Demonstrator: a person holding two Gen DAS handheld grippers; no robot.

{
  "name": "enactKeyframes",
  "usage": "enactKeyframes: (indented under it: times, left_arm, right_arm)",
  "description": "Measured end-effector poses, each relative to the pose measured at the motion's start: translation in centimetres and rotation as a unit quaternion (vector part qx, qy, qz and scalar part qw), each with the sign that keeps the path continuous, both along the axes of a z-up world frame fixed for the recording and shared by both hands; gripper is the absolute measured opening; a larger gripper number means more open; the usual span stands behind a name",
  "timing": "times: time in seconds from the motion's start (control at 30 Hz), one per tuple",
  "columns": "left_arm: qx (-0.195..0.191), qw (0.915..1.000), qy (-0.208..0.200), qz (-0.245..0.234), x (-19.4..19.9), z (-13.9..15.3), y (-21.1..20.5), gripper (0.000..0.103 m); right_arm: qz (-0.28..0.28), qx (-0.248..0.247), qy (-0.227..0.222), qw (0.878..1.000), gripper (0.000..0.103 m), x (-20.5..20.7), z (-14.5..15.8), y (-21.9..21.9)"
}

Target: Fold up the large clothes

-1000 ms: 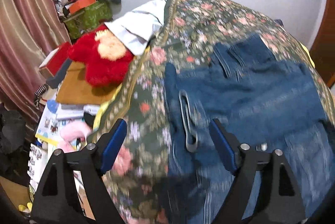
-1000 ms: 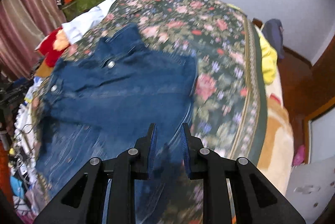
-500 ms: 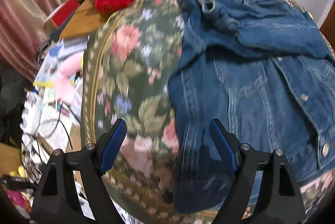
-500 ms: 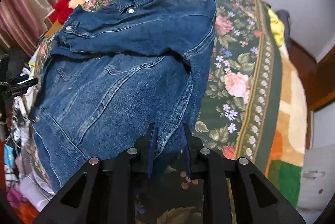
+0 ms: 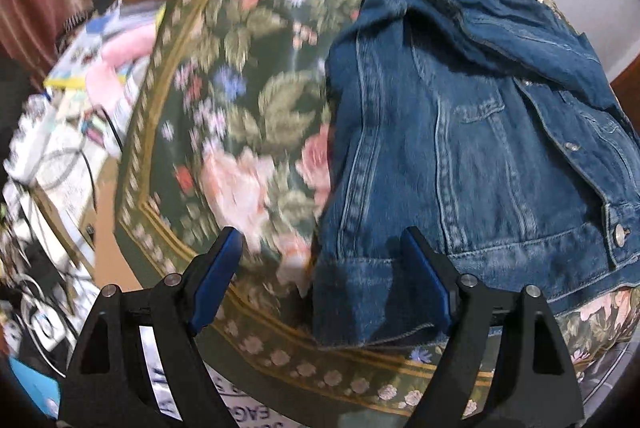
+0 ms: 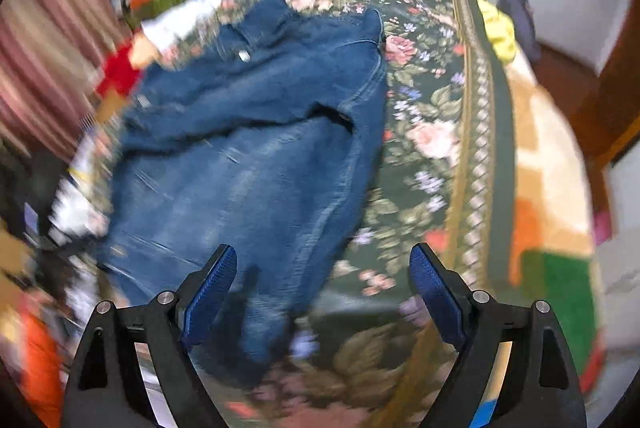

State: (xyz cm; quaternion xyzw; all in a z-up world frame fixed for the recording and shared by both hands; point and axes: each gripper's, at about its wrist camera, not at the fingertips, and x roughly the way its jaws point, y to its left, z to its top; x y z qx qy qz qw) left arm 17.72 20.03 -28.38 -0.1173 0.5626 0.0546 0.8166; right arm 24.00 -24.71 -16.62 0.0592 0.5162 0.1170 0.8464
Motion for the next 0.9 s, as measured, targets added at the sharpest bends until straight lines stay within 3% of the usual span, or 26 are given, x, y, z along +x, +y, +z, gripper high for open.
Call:
enactKeyframes:
  times: [0.1, 0.17, 0.23, 0.33, 0.4, 0.47, 0.5, 0.57, 0.7, 0.9]
  left_arm:
    - [-0.041, 0.9990, 0.011, 0.017, -0.5, -1.1, 0.0, 0.082]
    - [-0.048, 0.9984, 0.006, 0.027, -0.9, -1.3, 0.0, 0.082]
    - [-0.046, 0.9984, -0.004, 0.034, -1.2, -1.4, -0.3, 0.081]
    - [-0.048, 0.9980, -0.005, 0.042, -1.8, -1.8, -1.1, 0.074]
    - [-0.031, 0.9990, -0.011, 0.029, -2.1, -1.4, -1.9, 0.062]
    - [-0.020, 0.9996, -0.014, 0.018, -2.1, -0.9, -2.7, 0.052]
    - [-0.012, 0.9997, -0.012, 0.015, -2.1, -0.7, -2.9, 0.044]
    - [0.005, 0.9999, -0.010, 0.004, -1.7, 0.0, -3.6, 0.036]
    - [0.003, 0.9998, -0.020, -0.003, -1.1, 1.9, -4.0, 0.022]
    - [0.021, 0.9967, -0.076, -0.018, -0.4, 7.2, -4.3, 0.020]
  right_arm:
    - [0.000, 0.046, 0.021, 0.999, 0.080, -0.1, -0.4, 0.5]
    - [0.007, 0.062, 0.037, 0.997, 0.070, 0.0, -1.0, 0.9]
    - [0.009, 0.075, 0.043, 0.996, 0.070, -0.1, -1.7, 1.5]
    - [0.011, 0.076, 0.036, 0.996, 0.067, -0.1, -2.4, 2.5]
    - [0.008, 0.075, 0.033, 0.997, 0.059, 0.3, -2.7, 2.8]
    - [0.017, 0.080, 0.032, 0.996, 0.043, 0.3, -2.6, 3.1]
    - [0.022, 0.084, 0.032, 0.996, 0.040, 0.3, -2.6, 3.2]
    - [0.029, 0.087, 0.032, 0.995, 0.029, 0.2, -2.6, 3.1]
    - [0.038, 0.119, 0.036, 0.991, 0.021, 0.6, -2.2, 2.8]
    - [0.052, 0.150, -0.004, 0.987, 0.019, 1.9, 0.3, 3.0]
